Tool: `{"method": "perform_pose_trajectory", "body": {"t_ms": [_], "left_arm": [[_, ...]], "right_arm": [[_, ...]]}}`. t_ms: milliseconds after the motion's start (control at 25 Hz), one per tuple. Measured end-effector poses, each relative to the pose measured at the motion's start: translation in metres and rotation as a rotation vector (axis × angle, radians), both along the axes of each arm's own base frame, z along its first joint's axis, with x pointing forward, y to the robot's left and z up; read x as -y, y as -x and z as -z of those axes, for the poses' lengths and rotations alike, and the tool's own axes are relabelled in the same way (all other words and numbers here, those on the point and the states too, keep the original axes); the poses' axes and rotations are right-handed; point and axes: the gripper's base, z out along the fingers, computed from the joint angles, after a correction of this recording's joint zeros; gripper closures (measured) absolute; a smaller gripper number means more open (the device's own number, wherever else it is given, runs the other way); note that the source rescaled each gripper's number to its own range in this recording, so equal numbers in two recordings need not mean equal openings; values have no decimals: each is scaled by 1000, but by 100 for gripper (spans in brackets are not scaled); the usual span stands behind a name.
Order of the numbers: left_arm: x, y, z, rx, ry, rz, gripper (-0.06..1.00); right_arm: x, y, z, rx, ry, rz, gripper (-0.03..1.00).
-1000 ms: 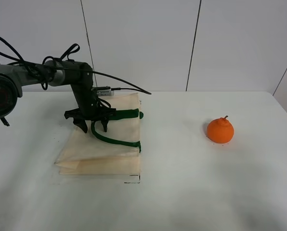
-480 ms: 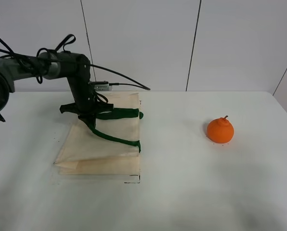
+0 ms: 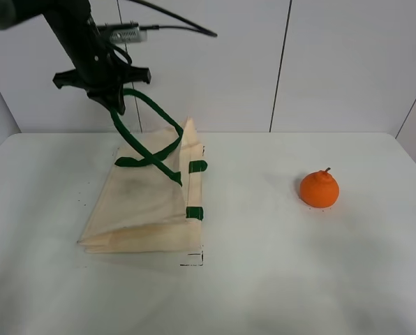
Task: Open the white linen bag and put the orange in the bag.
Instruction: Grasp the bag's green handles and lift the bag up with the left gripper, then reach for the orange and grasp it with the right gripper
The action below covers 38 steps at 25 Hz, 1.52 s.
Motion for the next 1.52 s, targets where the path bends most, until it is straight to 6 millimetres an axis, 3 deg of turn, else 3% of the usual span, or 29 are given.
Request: {"method": "perform_pose_trajectory", "body": {"t_ms": [120, 280, 480, 600, 760, 1000, 1200, 1320, 1520], "left_arm": [[-3, 9, -37, 97, 24, 12, 94], [-7, 26, -69, 172, 48, 14, 94], [-10, 37, -89, 215, 69, 23, 94], [-9, 41, -92, 218, 89, 34, 94], [-9, 44, -98, 229, 98, 40, 94], [-10, 48, -103, 241, 105, 41, 94], [-10, 48, -103, 241, 105, 41, 94], [-10, 49, -104, 243, 104, 43, 94], [-10, 49, -104, 243, 103, 45, 94]], "right_arm": [[-1, 0, 0, 0, -7, -4, -3], [-1, 0, 0, 0, -9, -6, -3], [-1, -3, -1, -19, -8, -5, -3], [-1, -25, -8, -93, 0, 0, -3], [-2, -82, -21, -217, 2, 3, -3], [-4, -200, -17, -456, 28, -10, -3], [-6, -304, 8, -680, 45, -28, -3], [-7, -355, 28, -787, 48, -34, -3], [-15, -409, 62, -881, 64, -58, -3]]}}
